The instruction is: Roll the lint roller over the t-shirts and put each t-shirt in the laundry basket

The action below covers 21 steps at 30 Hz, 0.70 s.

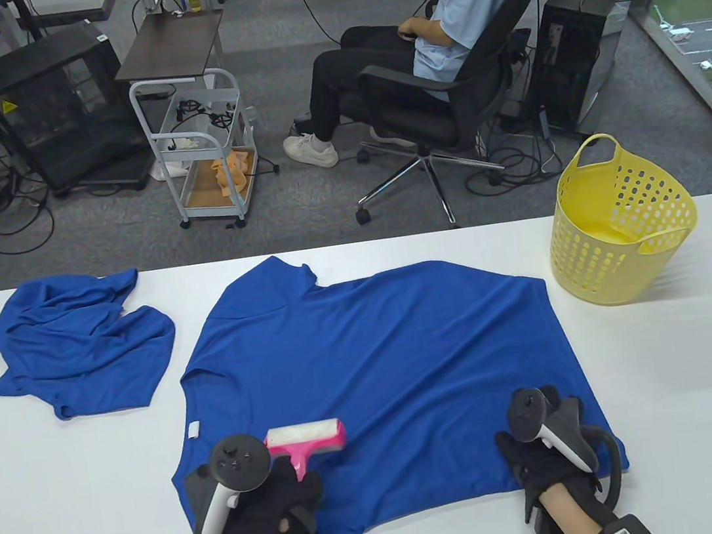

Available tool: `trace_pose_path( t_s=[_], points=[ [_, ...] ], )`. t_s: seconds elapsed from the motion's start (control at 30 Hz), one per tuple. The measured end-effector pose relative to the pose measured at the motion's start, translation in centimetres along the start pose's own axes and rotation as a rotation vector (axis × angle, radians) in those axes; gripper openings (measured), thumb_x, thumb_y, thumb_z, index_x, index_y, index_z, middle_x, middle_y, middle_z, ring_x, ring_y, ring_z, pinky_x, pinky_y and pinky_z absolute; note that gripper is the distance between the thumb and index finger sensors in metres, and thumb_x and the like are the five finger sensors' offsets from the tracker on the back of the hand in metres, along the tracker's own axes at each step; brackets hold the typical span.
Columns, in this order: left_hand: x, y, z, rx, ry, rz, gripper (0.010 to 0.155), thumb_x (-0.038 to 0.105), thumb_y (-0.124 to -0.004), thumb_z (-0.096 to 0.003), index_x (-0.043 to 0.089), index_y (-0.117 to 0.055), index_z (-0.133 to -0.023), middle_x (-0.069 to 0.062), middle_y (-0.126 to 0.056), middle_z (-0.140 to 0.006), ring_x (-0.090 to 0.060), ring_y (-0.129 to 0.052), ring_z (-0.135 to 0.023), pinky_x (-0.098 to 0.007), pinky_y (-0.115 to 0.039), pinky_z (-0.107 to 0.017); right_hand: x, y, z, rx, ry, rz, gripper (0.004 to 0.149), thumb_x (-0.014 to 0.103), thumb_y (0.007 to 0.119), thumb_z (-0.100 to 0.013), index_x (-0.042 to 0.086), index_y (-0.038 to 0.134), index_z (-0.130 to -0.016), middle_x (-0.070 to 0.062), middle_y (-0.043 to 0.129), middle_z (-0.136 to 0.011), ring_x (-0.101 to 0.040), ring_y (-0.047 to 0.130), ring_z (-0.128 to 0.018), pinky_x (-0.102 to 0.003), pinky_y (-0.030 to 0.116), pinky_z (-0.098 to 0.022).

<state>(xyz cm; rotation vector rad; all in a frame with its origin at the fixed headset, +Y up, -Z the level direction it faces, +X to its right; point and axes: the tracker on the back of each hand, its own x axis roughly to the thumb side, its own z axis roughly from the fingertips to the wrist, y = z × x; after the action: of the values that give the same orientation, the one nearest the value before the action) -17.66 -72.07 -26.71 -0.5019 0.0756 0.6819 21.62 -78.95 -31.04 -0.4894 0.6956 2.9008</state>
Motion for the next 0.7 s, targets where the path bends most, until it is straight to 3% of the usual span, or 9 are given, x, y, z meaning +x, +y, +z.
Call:
trace_pose_path(
  t_s=[0.07, 0.1, 0.13, 0.2, 0.43, 0.53, 0.7],
  points=[
    [0.7, -1.5, -0.5, -0.038, 0.058, -0.144, 0.072, 0.047, -0.07, -0.0515, -0.004, -0.056, -0.099, -0.016, -0.092, -0.069, -0.007, -0.109, -0.006, -0.023, -0.094, -0.004, -0.4, 0.9, -0.6, 0.142, -0.002, -0.015, 0.072, 0.06, 0.037, -0.053, 0.024, -0.001, -0.103, -0.027, -0.008, -0.107, -0.061, 0.002, -0.092, -0.082, 0.024, -0.056],
    [0.9, -1.8, -0.7, -0.041, 0.075, -0.183, 0.072, 0.049, -0.068, -0.052, -0.003, -0.053, -0.1, -0.015, -0.09, -0.071, -0.007, -0.109, -0.007, -0.022, -0.095, -0.005, -0.3, 0.8, -0.4, 0.11, 0.016, -0.032, 0.072, 0.059, 0.038, -0.053, 0.024, 0.0, -0.104, -0.027, -0.009, -0.107, -0.061, 0.0, -0.092, -0.082, 0.023, -0.057],
    [1.5, -1.9, -1.1, 0.033, 0.097, -0.215, 0.072, 0.049, -0.067, -0.0517, -0.003, -0.053, -0.101, -0.015, -0.09, -0.07, -0.007, -0.109, -0.006, -0.022, -0.094, -0.004, -0.1, 0.7, -0.4, 0.081, 0.012, -0.017, 0.072, 0.058, 0.04, -0.053, 0.023, 0.004, -0.105, -0.028, -0.005, -0.109, -0.062, 0.004, -0.093, -0.083, 0.025, -0.058],
    [2.5, -1.6, -2.8, 0.033, 0.143, -0.294, 0.072, 0.05, -0.063, -0.0528, -0.002, -0.05, -0.102, -0.012, -0.088, -0.068, -0.005, -0.107, -0.007, -0.022, -0.093, -0.006, 0.1, 0.7, -0.4, 0.092, 0.012, 0.043, 0.072, 0.058, 0.037, -0.053, 0.022, 0.002, -0.104, -0.029, -0.004, -0.108, -0.063, 0.007, -0.093, -0.083, 0.028, -0.058],
    [6.1, 2.6, -13.9, 0.088, 0.28, -0.371, 0.073, 0.052, -0.055, -0.0535, 0.005, -0.039, -0.107, -0.008, -0.083, -0.073, -0.004, -0.104, -0.014, -0.024, -0.092, -0.014, 0.1, 0.7, -0.4, 0.084, -0.001, 0.021, 0.072, 0.057, 0.038, -0.053, 0.021, 0.003, -0.105, -0.031, -0.004, -0.108, -0.064, 0.007, -0.093, -0.083, 0.028, -0.058],
    [7.0, 5.0, -19.7, 0.12, 0.321, -0.371, 0.071, 0.052, -0.052, -0.0534, 0.019, -0.024, -0.11, -0.007, -0.078, -0.078, -0.007, -0.102, -0.023, -0.027, -0.091, -0.022, 0.1, 0.5, -0.5, 0.106, -0.004, 0.012, 0.073, 0.057, 0.039, -0.053, 0.02, 0.003, -0.105, -0.031, -0.004, -0.108, -0.065, 0.006, -0.092, -0.083, 0.027, -0.058],
    [7.3, 6.3, -24.0, 0.185, 0.319, -0.313, 0.072, 0.052, -0.052, -0.0523, 0.026, -0.015, -0.109, -0.007, -0.074, -0.086, -0.009, -0.103, -0.032, -0.029, -0.09, -0.03, 0.0, 0.5, -0.5, 0.112, -0.011, 0.001, 0.073, 0.057, 0.039, -0.053, 0.02, 0.002, -0.105, -0.031, -0.006, -0.108, -0.064, 0.004, -0.092, -0.083, 0.025, -0.058]
  ],
)
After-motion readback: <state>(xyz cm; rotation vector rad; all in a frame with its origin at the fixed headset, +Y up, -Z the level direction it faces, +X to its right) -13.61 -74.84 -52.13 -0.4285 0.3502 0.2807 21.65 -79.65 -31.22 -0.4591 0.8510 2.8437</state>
